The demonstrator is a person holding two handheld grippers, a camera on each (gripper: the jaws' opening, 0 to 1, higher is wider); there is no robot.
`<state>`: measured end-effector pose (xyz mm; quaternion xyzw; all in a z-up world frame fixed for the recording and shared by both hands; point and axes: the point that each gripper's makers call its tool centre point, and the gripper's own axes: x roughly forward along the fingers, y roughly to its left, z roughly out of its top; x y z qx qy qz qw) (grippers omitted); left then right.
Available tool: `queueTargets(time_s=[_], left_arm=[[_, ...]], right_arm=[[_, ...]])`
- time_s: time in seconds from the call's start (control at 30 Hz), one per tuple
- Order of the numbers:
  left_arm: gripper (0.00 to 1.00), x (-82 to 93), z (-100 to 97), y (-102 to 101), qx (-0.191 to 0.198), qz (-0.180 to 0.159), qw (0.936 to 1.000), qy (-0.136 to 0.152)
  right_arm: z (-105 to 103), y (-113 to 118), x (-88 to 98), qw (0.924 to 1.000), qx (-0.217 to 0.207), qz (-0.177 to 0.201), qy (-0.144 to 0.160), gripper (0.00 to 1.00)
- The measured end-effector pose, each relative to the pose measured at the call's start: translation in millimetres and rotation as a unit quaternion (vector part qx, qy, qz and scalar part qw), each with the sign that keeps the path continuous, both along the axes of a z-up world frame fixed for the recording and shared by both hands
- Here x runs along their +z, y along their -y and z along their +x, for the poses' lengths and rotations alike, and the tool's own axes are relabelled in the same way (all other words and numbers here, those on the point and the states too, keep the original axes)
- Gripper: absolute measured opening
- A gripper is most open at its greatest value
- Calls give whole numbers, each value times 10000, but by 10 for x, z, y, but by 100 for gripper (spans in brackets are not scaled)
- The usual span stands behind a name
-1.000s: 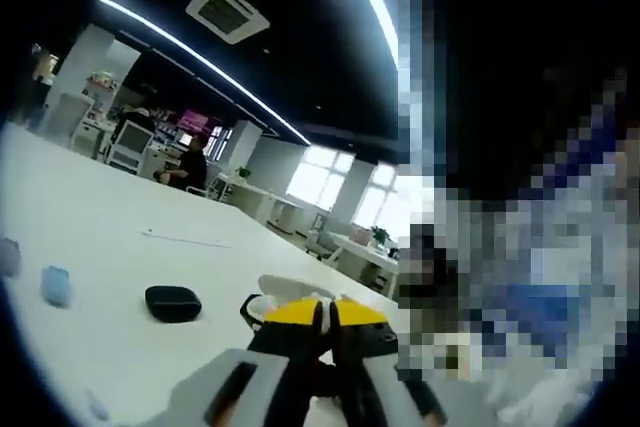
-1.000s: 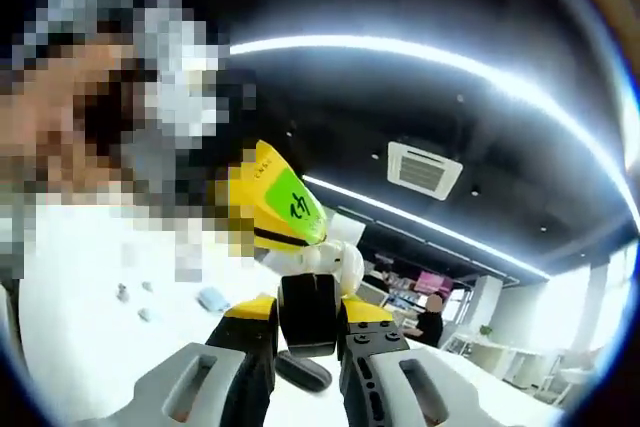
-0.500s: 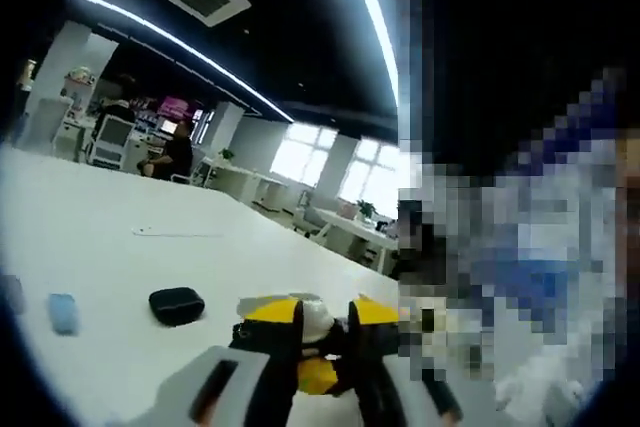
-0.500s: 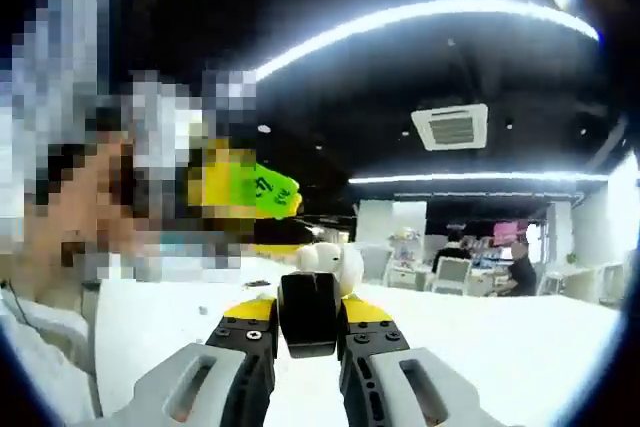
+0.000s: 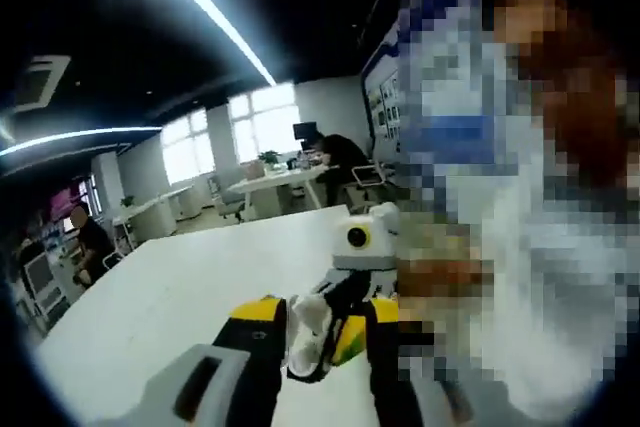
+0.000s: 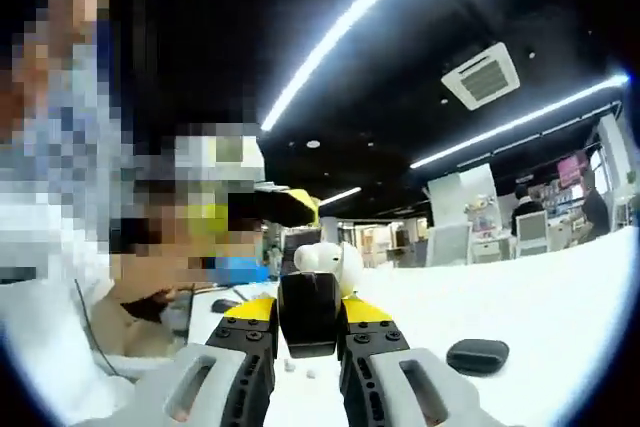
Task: Pick up the earbuds from the table and place the earbuds into the earbud case
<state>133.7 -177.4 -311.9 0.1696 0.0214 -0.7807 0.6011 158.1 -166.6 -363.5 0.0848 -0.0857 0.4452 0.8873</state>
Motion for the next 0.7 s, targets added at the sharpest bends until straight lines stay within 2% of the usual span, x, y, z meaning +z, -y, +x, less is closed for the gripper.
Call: queueTargets(time_s=[0.07,0.17,0.27,0.4,0.43,0.57,0.7], left_arm=[[30,13,-47,-3,-260,127,9996,-3],[30,3,-81,40,-450,327,9984,-94],[30,-52,-144,79,-700,472,9964,60],[30,-97,-311,101,-1105,560,9922,-158],[30,-116,-328,96,-1170,600,9913,-121],[27,-221,-332,66,-1220,870,9887,-51],[26,-254,-334,33,-1227,990,9875,-42]], right_arm=[[-83,-53,7,9995,309,-14,-35,21],[-172,-125,-5,9982,597,-75,-80,21],[-248,-193,-6,9963,849,-62,-133,21],[-296,-273,-46,9948,979,-221,-147,21],[-311,-292,-60,9944,1006,-279,-141,21],[-357,-322,-52,9933,1114,-290,-115,21],[-369,-329,-62,9929,1136,-320,-119,21]])
